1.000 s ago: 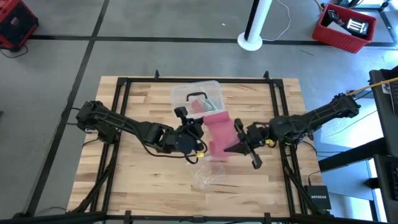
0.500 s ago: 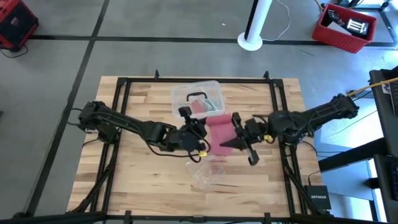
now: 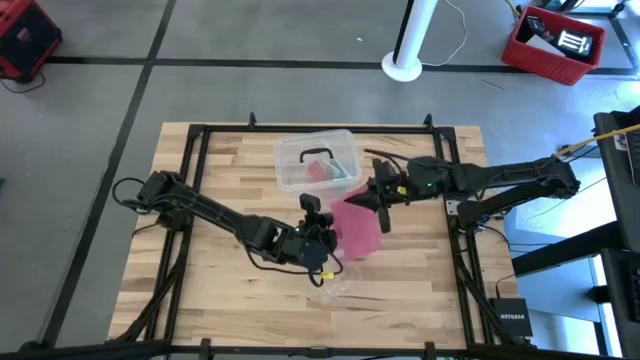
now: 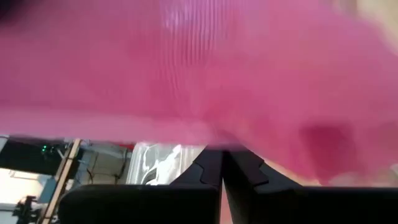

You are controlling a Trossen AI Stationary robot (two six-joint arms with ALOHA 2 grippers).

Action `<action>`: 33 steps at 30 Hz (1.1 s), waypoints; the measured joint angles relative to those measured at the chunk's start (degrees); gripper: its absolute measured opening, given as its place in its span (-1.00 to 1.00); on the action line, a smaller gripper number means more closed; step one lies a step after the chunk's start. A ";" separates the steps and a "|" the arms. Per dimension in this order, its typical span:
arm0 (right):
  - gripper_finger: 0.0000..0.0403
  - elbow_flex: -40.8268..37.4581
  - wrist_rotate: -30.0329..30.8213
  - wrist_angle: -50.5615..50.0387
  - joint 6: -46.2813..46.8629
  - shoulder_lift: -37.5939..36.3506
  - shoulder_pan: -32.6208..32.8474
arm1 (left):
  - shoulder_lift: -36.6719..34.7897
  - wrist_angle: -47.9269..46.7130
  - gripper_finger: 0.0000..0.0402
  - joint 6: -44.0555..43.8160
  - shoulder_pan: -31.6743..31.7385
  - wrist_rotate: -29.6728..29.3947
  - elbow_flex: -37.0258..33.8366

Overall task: Roll bandage
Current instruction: Roll the pink bandage

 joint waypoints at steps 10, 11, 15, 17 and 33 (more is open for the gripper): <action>-0.87 -0.08 -0.50 -10.09 -0.49 3.90 0.10 | -0.13 -5.48 -1.00 -9.74 1.19 3.28 0.00; -0.81 -0.09 -0.50 -10.93 -0.67 4.19 0.09 | -0.16 -6.28 -1.00 -11.11 1.21 3.31 0.00; -0.54 -0.09 -1.01 -10.13 -1.70 3.88 0.11 | -1.44 -11.52 -0.97 -20.09 0.76 4.60 0.00; -0.39 -0.09 -1.96 -9.54 -1.71 3.50 0.11 | -2.63 -15.89 -0.89 -27.70 0.56 5.87 0.02; 0.14 -0.07 -8.13 -16.75 -3.21 3.35 0.18 | -2.59 4.96 -0.24 -44.77 -3.45 18.75 -19.78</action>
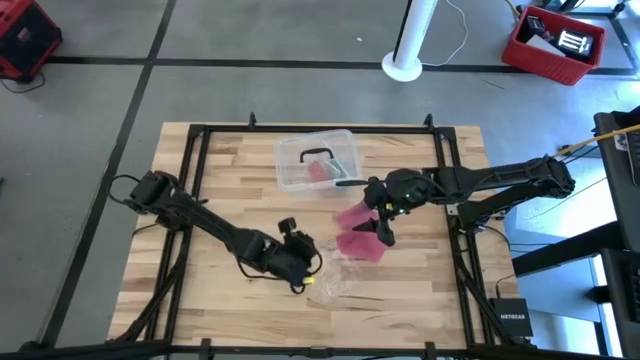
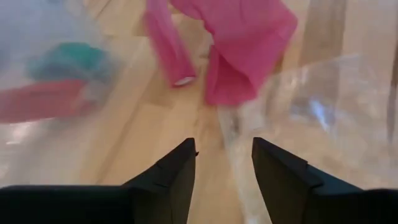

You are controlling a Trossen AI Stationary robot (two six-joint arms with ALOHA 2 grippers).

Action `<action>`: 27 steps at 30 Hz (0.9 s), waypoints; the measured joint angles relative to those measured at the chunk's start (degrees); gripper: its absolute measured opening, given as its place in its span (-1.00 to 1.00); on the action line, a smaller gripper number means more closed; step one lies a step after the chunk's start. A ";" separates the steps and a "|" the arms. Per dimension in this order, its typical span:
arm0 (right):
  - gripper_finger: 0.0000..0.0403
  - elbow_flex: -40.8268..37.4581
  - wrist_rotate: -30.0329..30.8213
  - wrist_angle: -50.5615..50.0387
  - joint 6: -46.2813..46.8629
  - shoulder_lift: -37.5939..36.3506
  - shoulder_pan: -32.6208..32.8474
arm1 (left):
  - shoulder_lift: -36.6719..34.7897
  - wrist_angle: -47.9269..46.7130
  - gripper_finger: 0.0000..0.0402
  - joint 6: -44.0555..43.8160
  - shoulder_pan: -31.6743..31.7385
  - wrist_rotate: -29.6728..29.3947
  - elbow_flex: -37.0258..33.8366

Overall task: Roll bandage
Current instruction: Roll the pink bandage

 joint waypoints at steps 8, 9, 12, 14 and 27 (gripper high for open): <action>0.14 0.00 -2.48 2.46 2.51 0.20 0.01 | 6.26 26.65 -0.24 10.27 4.15 -0.30 -8.24; 0.14 0.00 -2.70 3.62 3.43 0.20 0.00 | 6.96 27.46 -0.24 11.33 4.71 -0.29 -8.24; 0.14 0.00 -3.16 5.37 4.59 -0.32 0.00 | 8.90 30.37 -0.24 15.16 6.39 -0.30 -8.22; 0.14 0.09 -3.32 5.58 4.63 -0.46 -0.02 | 10.53 32.08 -0.24 16.79 7.33 0.54 -8.24; 0.14 0.08 -2.64 0.19 1.40 5.65 -0.07 | 16.58 38.60 -0.24 20.75 9.43 6.38 -8.22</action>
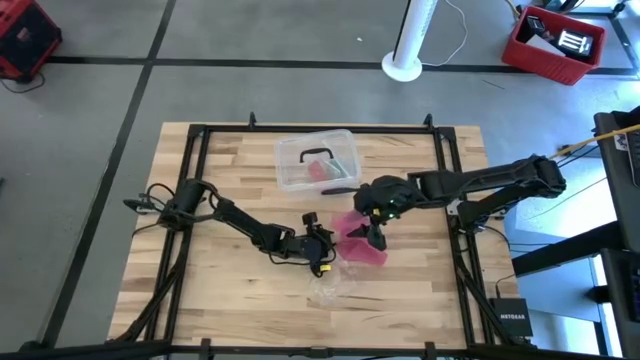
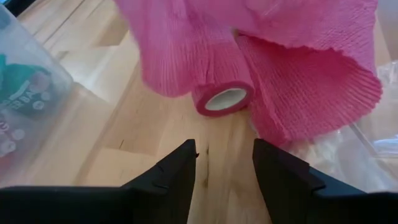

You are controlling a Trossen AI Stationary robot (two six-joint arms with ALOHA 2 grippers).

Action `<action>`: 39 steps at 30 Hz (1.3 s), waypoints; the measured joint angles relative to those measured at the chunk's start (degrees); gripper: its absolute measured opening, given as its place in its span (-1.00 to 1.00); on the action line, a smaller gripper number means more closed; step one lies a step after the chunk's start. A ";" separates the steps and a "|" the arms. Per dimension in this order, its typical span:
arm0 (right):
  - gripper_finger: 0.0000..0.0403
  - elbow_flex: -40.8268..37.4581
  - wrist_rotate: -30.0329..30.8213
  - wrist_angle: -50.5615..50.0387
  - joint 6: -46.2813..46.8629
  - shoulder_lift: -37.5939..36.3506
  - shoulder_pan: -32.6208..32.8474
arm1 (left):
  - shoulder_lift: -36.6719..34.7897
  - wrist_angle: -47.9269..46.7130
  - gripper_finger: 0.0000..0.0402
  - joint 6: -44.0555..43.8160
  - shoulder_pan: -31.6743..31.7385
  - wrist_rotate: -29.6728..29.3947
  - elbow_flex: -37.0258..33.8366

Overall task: Roll bandage
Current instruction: Roll the pink bandage

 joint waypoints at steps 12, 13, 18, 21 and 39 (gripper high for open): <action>0.14 6.98 14.55 -29.36 1.59 -3.76 0.00 | -0.02 1.41 -0.24 -0.08 0.04 -0.98 0.13; 0.14 5.94 15.87 -29.62 1.60 -3.92 0.00 | -0.02 2.50 -0.24 0.23 0.04 -0.94 0.13; 0.14 -0.42 16.39 -26.12 1.55 -4.01 0.00 | -0.02 5.40 -0.24 1.72 0.73 0.65 0.20; 0.14 -4.28 16.36 -23.13 1.90 -4.01 0.00 | -0.01 5.56 -0.24 1.66 1.61 1.74 0.20; 0.14 -27.45 14.00 1.61 10.32 -3.86 0.00 | 2.21 10.85 -0.24 6.42 4.45 3.51 0.20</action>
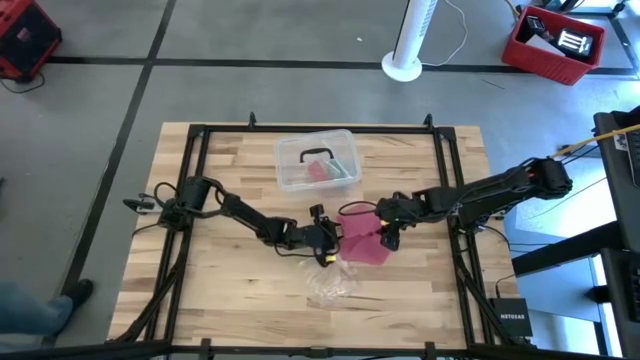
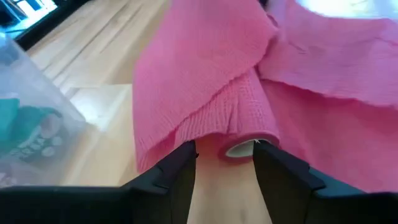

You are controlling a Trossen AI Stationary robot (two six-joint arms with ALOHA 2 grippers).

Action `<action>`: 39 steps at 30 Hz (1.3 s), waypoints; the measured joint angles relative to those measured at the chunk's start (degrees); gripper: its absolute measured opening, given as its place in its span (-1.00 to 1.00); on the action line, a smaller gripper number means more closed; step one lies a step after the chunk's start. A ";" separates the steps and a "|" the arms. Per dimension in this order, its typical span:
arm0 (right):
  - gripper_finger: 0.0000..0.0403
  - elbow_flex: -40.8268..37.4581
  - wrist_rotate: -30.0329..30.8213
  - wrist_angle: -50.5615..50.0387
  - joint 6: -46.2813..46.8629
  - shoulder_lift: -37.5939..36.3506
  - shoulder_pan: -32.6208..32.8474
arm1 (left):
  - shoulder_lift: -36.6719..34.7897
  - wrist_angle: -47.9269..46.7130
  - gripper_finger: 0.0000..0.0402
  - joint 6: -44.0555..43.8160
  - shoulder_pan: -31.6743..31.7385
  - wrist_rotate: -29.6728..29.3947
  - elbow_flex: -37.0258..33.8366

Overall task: Roll bandage
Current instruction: Roll the pink bandage

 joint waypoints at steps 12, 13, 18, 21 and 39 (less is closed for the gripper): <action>0.14 -6.50 -0.46 12.99 -0.90 0.02 0.00 | 0.57 1.56 -0.24 -0.28 1.67 1.34 0.00; 0.14 -6.86 -0.29 14.13 -0.95 0.04 0.00 | 0.73 1.35 -0.24 -0.46 1.95 1.56 0.00; 0.14 -8.73 -0.23 18.74 -0.96 0.14 0.00 | 1.65 2.04 -0.24 -2.05 2.75 4.15 0.00; 0.14 -9.54 -0.54 20.15 -0.97 1.50 0.00 | 1.88 4.31 -0.24 -1.75 2.94 4.23 0.00; 0.14 -8.81 -5.97 23.21 -1.14 3.27 0.09 | 0.79 6.55 -0.94 -3.02 0.87 5.06 0.15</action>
